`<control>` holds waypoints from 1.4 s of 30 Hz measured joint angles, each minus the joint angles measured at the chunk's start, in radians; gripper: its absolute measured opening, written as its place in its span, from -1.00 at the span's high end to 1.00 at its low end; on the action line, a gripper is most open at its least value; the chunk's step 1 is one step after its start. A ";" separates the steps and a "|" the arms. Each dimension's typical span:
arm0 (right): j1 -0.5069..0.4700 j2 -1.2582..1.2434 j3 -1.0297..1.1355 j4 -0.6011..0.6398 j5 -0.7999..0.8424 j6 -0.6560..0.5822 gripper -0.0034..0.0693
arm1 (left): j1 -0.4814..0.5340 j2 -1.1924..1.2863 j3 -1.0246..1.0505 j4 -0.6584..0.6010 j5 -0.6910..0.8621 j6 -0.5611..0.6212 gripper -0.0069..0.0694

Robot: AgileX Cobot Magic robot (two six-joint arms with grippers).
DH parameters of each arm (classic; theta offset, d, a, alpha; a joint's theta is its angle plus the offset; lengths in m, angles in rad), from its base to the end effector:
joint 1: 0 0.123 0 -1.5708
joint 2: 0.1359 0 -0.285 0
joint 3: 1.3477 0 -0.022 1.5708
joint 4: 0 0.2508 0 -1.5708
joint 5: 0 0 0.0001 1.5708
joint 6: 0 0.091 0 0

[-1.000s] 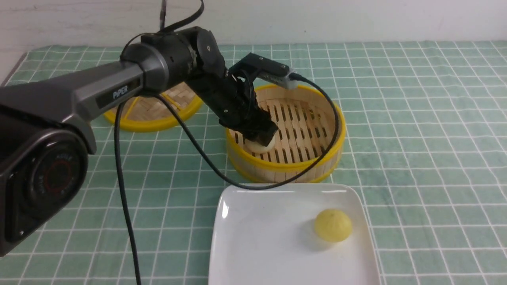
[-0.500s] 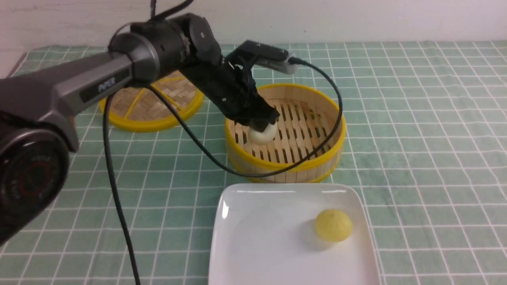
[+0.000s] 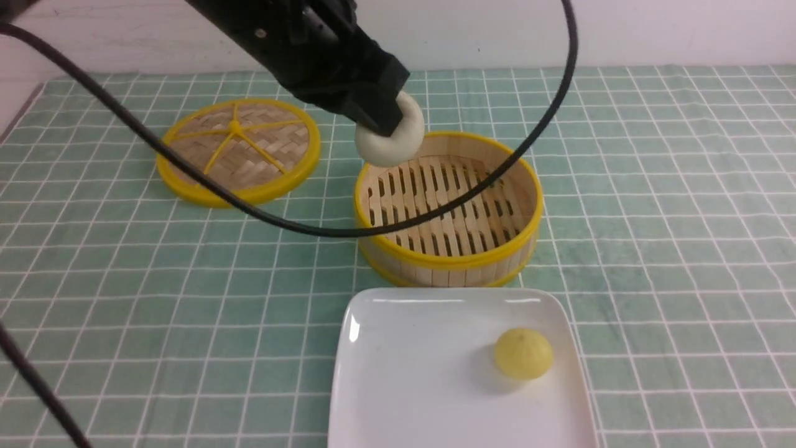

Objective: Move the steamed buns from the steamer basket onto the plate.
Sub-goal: Use the left arm to put the steamed stuffed bun into the plate

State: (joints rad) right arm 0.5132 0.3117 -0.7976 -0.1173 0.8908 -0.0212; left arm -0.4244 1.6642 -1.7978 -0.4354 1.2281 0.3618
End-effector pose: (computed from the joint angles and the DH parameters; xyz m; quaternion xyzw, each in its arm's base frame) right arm 0.0285 0.0065 0.3727 -0.2165 0.7791 0.0858 0.5820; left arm 0.3054 -0.1777 0.4078 0.3471 0.8714 -0.2240 0.2646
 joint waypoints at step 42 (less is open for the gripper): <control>0.000 -0.001 0.000 0.110 0.010 -0.080 -0.36 | -0.060 0.104 0.625 -0.261 -0.538 0.353 -0.45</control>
State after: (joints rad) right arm 0.5132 0.3108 -0.7976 -0.0076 0.9006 -0.1017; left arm -0.4843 1.7679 -1.1726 -0.6967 0.6898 0.7152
